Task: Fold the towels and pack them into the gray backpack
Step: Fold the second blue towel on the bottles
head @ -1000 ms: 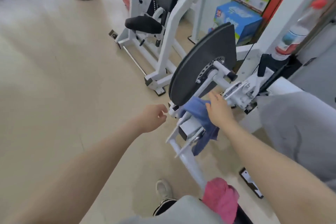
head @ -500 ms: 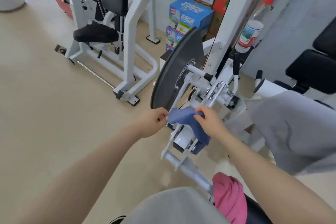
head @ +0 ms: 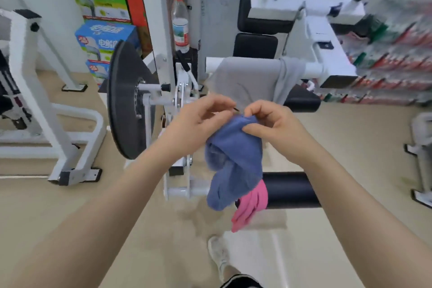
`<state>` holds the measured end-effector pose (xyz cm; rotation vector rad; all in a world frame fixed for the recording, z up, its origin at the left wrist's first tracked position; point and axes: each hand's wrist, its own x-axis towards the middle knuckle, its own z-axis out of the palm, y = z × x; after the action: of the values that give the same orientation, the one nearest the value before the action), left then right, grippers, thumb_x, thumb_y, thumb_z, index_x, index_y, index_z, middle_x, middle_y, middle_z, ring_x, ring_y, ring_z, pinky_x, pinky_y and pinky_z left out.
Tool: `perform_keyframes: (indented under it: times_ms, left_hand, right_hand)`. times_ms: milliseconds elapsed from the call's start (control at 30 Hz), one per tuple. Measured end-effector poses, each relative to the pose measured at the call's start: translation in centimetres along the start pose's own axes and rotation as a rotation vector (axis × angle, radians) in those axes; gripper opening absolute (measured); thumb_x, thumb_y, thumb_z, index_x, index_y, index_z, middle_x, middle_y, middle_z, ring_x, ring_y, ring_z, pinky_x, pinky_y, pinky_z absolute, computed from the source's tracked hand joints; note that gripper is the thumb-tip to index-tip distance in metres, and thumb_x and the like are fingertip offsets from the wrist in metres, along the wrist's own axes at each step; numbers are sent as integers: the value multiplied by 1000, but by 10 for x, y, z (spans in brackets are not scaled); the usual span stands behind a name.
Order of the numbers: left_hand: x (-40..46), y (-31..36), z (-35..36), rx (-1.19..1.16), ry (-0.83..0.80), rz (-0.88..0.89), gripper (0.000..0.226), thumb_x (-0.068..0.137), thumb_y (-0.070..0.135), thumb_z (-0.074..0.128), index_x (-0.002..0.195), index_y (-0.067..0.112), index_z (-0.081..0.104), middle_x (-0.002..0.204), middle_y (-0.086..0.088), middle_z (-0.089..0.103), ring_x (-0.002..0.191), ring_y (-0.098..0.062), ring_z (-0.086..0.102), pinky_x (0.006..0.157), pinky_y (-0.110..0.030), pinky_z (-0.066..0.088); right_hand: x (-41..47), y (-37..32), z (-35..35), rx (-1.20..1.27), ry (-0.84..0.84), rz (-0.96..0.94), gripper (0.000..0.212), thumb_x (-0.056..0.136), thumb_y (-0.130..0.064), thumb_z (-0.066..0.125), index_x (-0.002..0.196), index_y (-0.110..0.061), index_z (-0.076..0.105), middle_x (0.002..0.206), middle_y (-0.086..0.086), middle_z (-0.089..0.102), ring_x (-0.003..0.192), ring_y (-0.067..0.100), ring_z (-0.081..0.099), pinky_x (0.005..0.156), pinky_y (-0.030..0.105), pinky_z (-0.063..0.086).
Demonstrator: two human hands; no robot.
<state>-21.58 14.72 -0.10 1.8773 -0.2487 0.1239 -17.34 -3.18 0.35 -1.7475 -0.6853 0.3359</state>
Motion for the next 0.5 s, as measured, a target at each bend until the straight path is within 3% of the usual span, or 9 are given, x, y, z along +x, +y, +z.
perform_keyframes:
  times_ms: [67,167,267,367,433,500]
  left_hand:
    - [3,2,27,-30,-177,-10,14,88,16,58,93,28,59,90,13,65,79,9,60,77,-10,47]
    - [8,2,70,43,-311,3,7,80,28,65,82,26,58,77,6,62,71,-4,55,71,-23,47]
    - [19,6,118,305,-491,91,25,80,28,69,70,28,47,65,11,52,58,-4,44,59,-17,38]
    - [36,18,177,587,-531,225,37,82,27,64,61,27,34,58,9,44,56,-10,43,56,-21,37]
    - [48,26,217,709,-471,363,38,84,34,59,61,23,31,62,5,43,63,-20,47,59,-34,41]
    - [62,32,257,732,-367,634,34,83,42,53,64,22,33,65,-2,45,63,-26,49,54,-30,37]
  right_hand:
    - [-25,-4,-12,-167,70,7,30,81,4,63,73,-25,54,68,-15,59,63,-8,52,63,7,43]
    - [-64,2,-34,-528,167,54,25,79,-5,65,71,-26,52,68,-14,54,62,-2,51,59,13,38]
    - [-101,14,-62,-862,75,114,5,82,-15,60,86,-15,56,85,0,59,81,17,53,69,28,36]
    - [-132,30,-96,-1092,69,193,16,90,-19,48,101,-9,52,103,9,58,94,27,55,70,31,34]
    - [-159,44,-125,-1330,165,87,15,89,-21,44,96,-9,52,93,9,58,76,28,60,56,29,33]
    - [-190,62,-160,-1282,288,49,15,84,-25,48,85,-12,53,75,5,57,55,25,56,48,23,30]
